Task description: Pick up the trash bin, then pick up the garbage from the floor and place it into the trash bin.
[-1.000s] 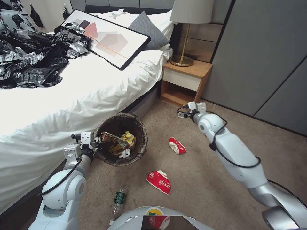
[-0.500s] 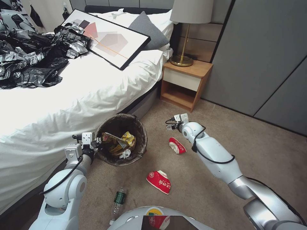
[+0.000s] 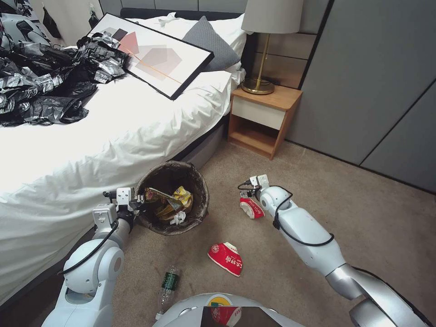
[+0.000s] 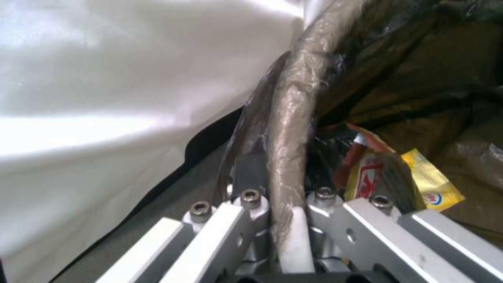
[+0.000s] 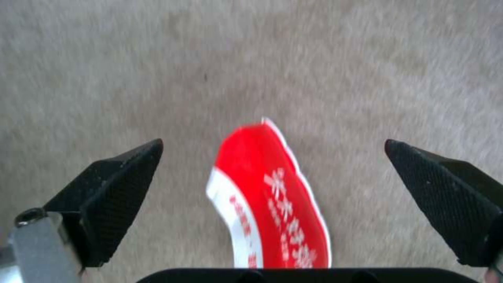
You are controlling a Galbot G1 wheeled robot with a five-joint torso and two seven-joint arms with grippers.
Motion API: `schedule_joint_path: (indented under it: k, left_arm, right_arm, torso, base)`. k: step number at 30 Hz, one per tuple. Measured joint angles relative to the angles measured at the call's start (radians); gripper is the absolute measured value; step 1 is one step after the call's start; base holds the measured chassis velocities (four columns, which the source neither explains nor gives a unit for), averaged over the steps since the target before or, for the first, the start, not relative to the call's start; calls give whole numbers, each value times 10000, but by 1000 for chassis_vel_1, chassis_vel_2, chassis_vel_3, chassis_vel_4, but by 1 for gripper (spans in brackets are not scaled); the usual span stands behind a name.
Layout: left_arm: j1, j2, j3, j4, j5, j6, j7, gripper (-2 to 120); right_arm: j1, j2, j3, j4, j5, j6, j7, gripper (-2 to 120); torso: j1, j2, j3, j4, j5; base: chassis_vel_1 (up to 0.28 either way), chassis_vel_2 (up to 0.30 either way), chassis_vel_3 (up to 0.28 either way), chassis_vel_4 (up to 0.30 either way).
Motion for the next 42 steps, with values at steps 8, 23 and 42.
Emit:
schedule_joint_path:
  k: [8,23,42]
  left_arm:
    - [-1,-20,1,-1,-1,-3,3,0]
    - [-7,-26,-33,-25,-10,-36,52,0]
    - [-34,-2,-71,27,-41,-89,77,0]
  right_arm:
    - [-406,43,-14,41,-127,5,-15,100]
    - [-432,604,-41,-946,-900,12,-376,100]
    - [-350,763,54,-2070,-1649,649,-668,30]
  torso:
    - [0,1,0,0,-1]
    - [0,1,0,2,-1]
    - [0,1,0,1,0]
  base:
    - [0,0,0,0]
    - [0,0,0,0]
    - [0,0,0,0]
